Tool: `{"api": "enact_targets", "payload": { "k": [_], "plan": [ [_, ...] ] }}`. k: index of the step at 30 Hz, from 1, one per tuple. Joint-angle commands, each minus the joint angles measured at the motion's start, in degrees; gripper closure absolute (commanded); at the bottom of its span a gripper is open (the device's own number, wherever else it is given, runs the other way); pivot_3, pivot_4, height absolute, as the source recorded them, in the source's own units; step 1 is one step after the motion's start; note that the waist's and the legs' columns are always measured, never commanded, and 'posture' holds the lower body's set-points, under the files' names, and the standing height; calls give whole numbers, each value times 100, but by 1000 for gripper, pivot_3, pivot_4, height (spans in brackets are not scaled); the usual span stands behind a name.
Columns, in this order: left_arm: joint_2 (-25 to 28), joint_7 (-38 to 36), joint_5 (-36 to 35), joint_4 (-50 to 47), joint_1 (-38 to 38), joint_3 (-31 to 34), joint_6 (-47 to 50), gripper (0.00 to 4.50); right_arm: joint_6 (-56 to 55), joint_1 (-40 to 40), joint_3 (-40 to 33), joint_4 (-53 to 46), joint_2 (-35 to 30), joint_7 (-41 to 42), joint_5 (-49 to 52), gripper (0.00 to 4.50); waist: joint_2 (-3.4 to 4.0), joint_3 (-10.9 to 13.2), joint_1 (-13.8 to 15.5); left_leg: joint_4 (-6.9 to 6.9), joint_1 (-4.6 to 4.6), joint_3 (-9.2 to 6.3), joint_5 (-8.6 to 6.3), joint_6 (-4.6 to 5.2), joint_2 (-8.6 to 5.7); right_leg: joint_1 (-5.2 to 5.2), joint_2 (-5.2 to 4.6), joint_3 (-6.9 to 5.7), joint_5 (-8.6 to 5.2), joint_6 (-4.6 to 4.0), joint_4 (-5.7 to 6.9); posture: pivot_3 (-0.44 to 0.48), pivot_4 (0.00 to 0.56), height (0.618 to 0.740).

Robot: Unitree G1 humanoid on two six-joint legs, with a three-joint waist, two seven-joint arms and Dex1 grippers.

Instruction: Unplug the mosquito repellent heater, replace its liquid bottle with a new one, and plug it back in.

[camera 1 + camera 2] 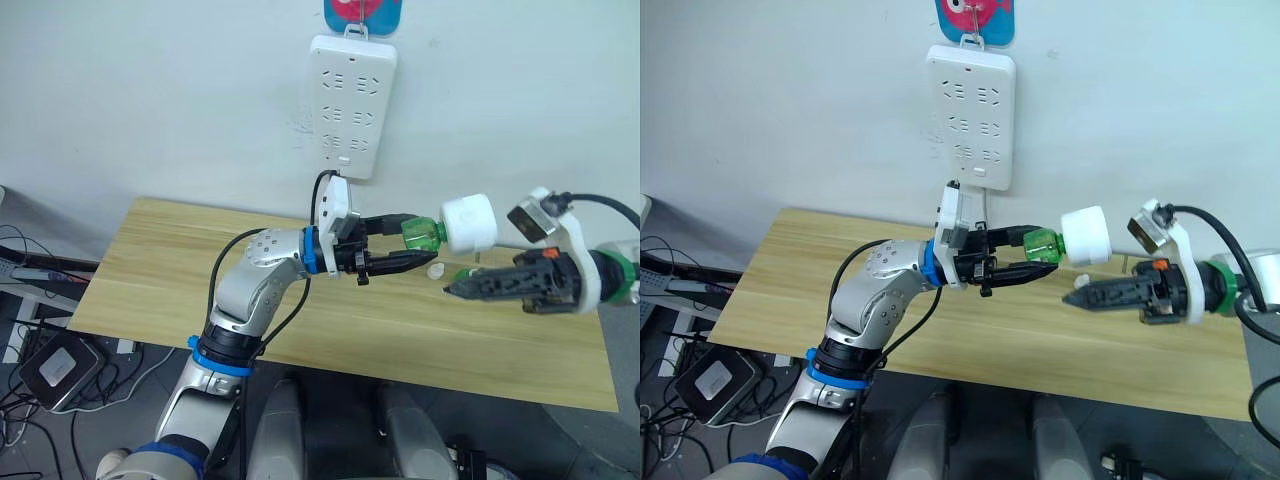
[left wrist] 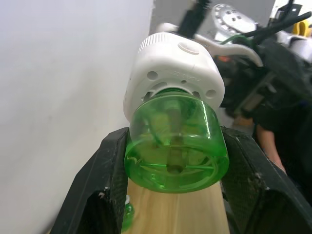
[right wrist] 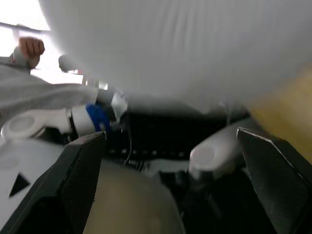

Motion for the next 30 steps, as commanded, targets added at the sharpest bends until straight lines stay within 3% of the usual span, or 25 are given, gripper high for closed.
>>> {"api": "enact_targets", "payload": {
  "k": [1,3,6,13,17,23,30],
  "plan": [
    [17,-22,-142,-128,-100,116,-31,2218,63,444,-520,-171,-317,337,-309,36,0,0,-5,1,0,-1,0,0,1,1,0,-1,0,0,0,-28,319,740],
    [74,-49,-210,-207,-73,134,78,2218,-375,612,-697,328,-232,379,-1250,36,0,0,-8,3,0,0,0,0,0,3,0,1,-3,5,0,-14,319,740],
    [228,-158,-343,-436,41,93,285,2218,-1246,227,-769,1290,304,235,-2444,622,-1,-1,-21,19,2,3,0,0,2,5,0,3,-12,27,-2,-18,313,740],
    [493,-286,-671,-741,162,101,791,2218,-1494,-770,-762,1703,1728,327,-3499,3131,3,-3,-170,13,8,6,1,0,7,0,9,11,-10,32,10,-38,305,740],
    [480,-220,-717,-736,139,82,871,2218,-1031,-782,-983,1437,2321,217,-3203,4473,4,-4,-142,7,6,4,1,0,4,1,5,7,5,6,9,-34,301,740],
    [434,0,-565,-386,-7,270,720,2218,-75,-171,-1315,474,2215,8,-1966,4473,4,-4,13,3,-1,-3,0,0,-2,1,0,-3,6,6,4,-24,303,740],
    [473,17,-327,-135,22,208,469,2218,-573,95,-999,-89,1754,-847,45,4473,4,-4,-30,13,1,2,1,1,1,2,2,4,4,8,6,-30,302,740]
  ]
}}
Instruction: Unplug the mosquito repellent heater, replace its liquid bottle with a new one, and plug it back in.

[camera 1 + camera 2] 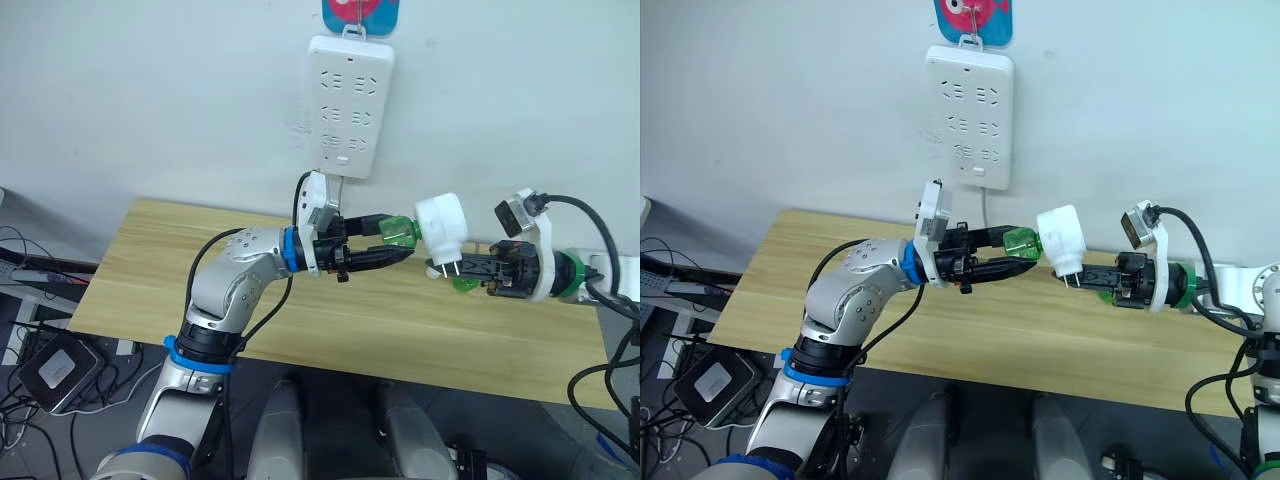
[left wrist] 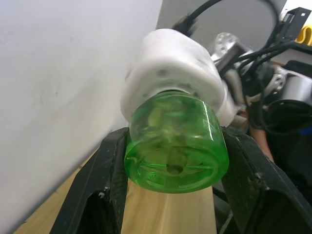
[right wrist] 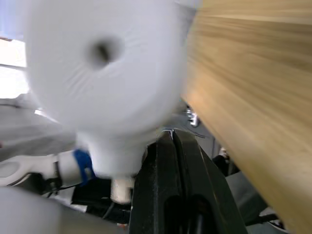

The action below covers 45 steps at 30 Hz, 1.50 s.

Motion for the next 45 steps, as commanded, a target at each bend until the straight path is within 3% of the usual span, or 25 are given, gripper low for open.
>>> {"api": "enact_targets", "payload": {
  "k": [1,9,14,16,20,23,33,39,45],
  "plan": [
    [-22,-33,85,-76,-56,-13,-205,2218,-313,3,70,-450,-317,-162,954,4473,0,0,-15,0,0,1,0,0,0,0,0,2,-1,2,-1,-30,302,740],
    [9,-146,160,-67,-3,-88,-272,2218,-476,-785,381,-392,-377,66,976,4473,0,0,-40,2,0,0,0,0,2,-1,1,1,0,0,0,-37,300,740],
    [-14,-233,143,-156,49,-182,-253,2218,-803,-1980,841,466,107,-883,862,4473,-1,-1,-106,1,0,1,0,0,2,-2,0,1,1,-2,0,-46,295,740],
    [11,-274,129,-205,71,-219,-239,2218,-868,-2351,911,882,298,-1086,417,4473,-1,-1,-128,0,-1,0,0,0,2,-3,1,0,1,-2,0,-46,295,740],
    [9,-300,160,-241,127,-266,-279,2218,-1417,-2723,1490,1236,393,-774,-2178,4473,1,-3,-110,-4,-2,0,0,0,2,-7,-1,-2,2,-3,0,-43,283,740],
    [51,-293,111,-320,161,-235,-230,2218,-1629,-2667,1546,1398,258,16,-3145,4473,1,-3,-62,-10,-7,-1,0,-1,1,-15,-2,-5,2,-3,-1,-29,284,740],
    [91,-156,-149,-510,248,-99,68,2218,-1147,-2096,991,1068,297,1435,-3832,4473,1,-3,-39,-10,-14,-1,0,-1,3,-21,-2,-7,3,-5,3,-25,285,740],
    [-170,358,-641,-300,-74,360,676,2218,-1109,-1213,719,533,512,1351,-4161,4473,1,-3,-35,4,-13,-4,0,-1,1,-13,-2,-8,3,-3,4,-25,290,740],
    [-91,436,-397,-56,-182,332,604,2218,-153,-972,-178,29,750,1080,-3119,4473,1,-3,-47,4,-10,-2,1,-1,2,-12,-1,-6,4,-3,8,-34,293,740]
  ]
}}
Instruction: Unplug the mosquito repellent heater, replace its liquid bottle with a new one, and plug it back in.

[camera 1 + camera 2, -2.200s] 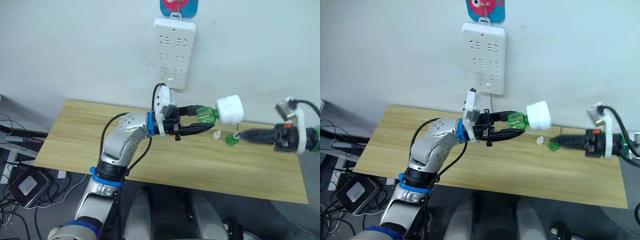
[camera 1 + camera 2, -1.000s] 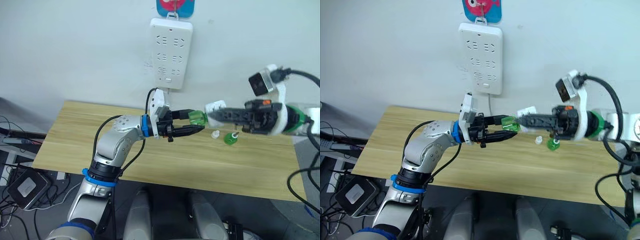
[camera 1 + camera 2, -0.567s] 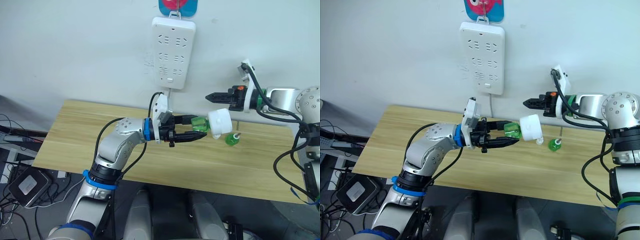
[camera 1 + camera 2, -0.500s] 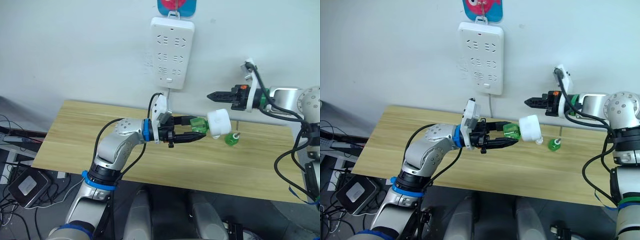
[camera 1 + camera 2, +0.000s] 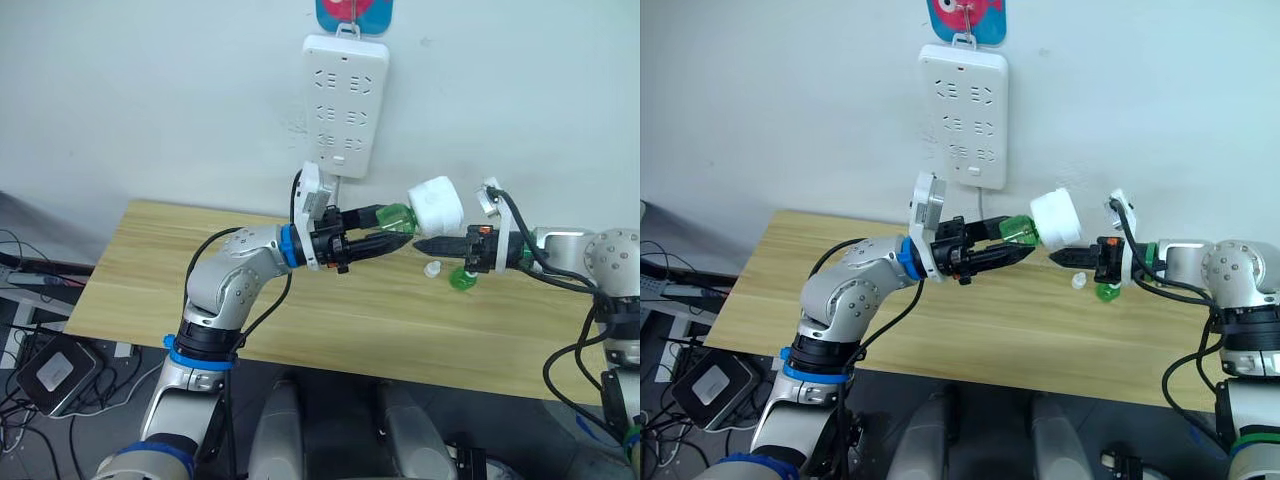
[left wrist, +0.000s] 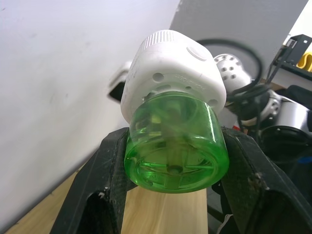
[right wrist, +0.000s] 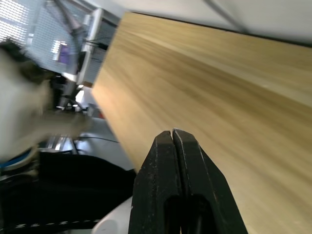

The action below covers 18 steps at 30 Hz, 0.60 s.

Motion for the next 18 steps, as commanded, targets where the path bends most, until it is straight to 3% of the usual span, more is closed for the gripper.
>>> {"api": "enact_targets", "payload": {
  "k": [1,4,10,18],
  "plan": [
    [16,45,103,2,-98,-1,-111,2218,565,-26,-695,-357,47,-190,808,4473,0,0,-2,0,2,0,0,0,1,1,0,0,0,0,1,-35,294,740],
    [-16,44,63,27,-137,15,-74,2218,815,64,-872,-527,46,-367,1019,4473,0,0,0,1,2,0,0,0,0,4,0,1,0,0,0,-45,292,740],
    [-17,-79,-291,-233,-148,66,176,2218,256,499,-516,-632,-309,-86,-46,4473,0,0,3,0,2,1,0,0,-2,4,-1,1,-1,1,-2,-43,291,740],
    [239,-306,-590,-630,-37,-43,611,2218,-689,-406,-364,656,43,257,-1158,4473,0,0,-108,1,8,7,1,-1,-1,4,0,8,0,3,-2,-42,289,740]
  ]
}}
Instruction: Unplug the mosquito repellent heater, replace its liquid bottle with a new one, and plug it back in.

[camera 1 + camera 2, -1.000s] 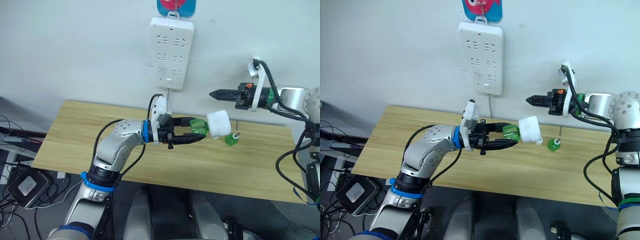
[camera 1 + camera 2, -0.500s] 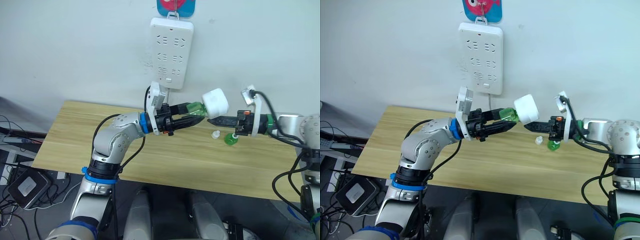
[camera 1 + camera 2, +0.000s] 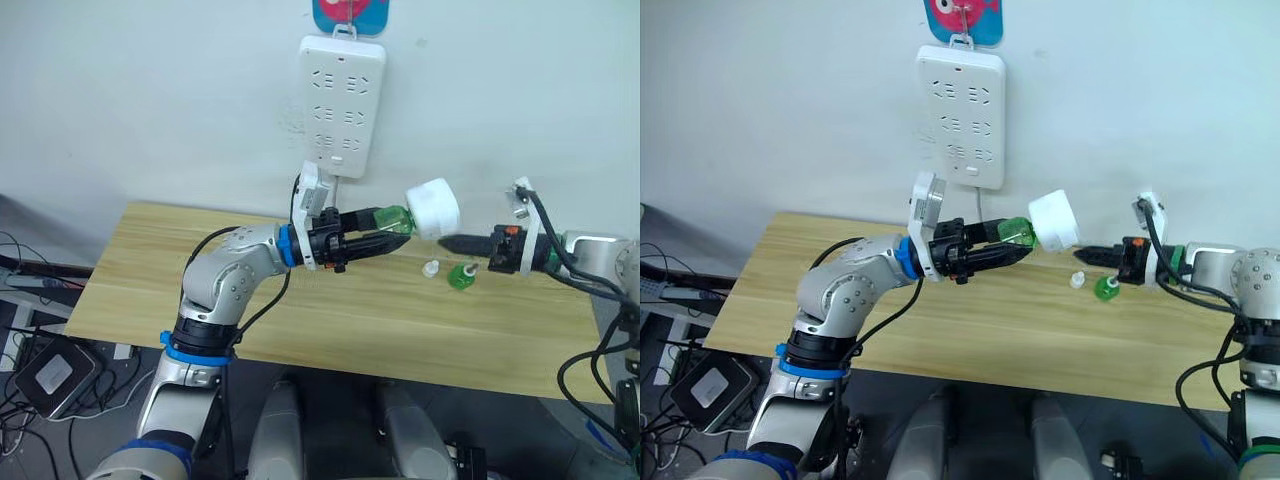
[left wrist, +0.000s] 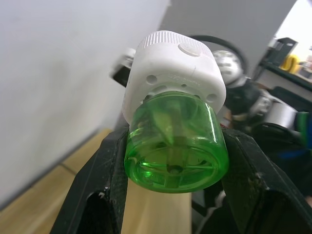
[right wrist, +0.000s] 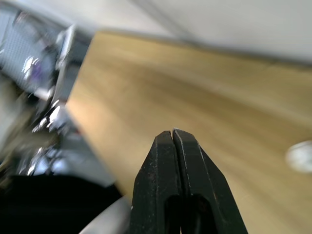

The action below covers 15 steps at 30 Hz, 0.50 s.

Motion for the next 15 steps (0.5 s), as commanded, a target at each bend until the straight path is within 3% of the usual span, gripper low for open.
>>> {"api": "enact_targets", "payload": {
  "k": [1,11,15],
  "plan": [
    [10,-68,-148,-383,51,-80,43,2218,-100,-442,-85,146,225,259,-42,4473,0,0,-26,-1,2,0,0,0,2,0,1,0,0,0,0,-41,289,740],
    [-176,287,171,-1,-88,19,-301,2218,1873,-201,-788,-900,439,274,1459,4473,0,0,105,-10,-2,-8,-1,0,-2,2,-2,-9,1,-2,-2,-34,292,740],
    [-123,328,300,172,-103,-8,-414,2218,2144,-150,-1049,-943,374,-32,2280,4473,0,0,127,-2,-2,-5,-1,0,-2,3,-2,-6,1,-2,-1,-32,292,740]
  ]
}}
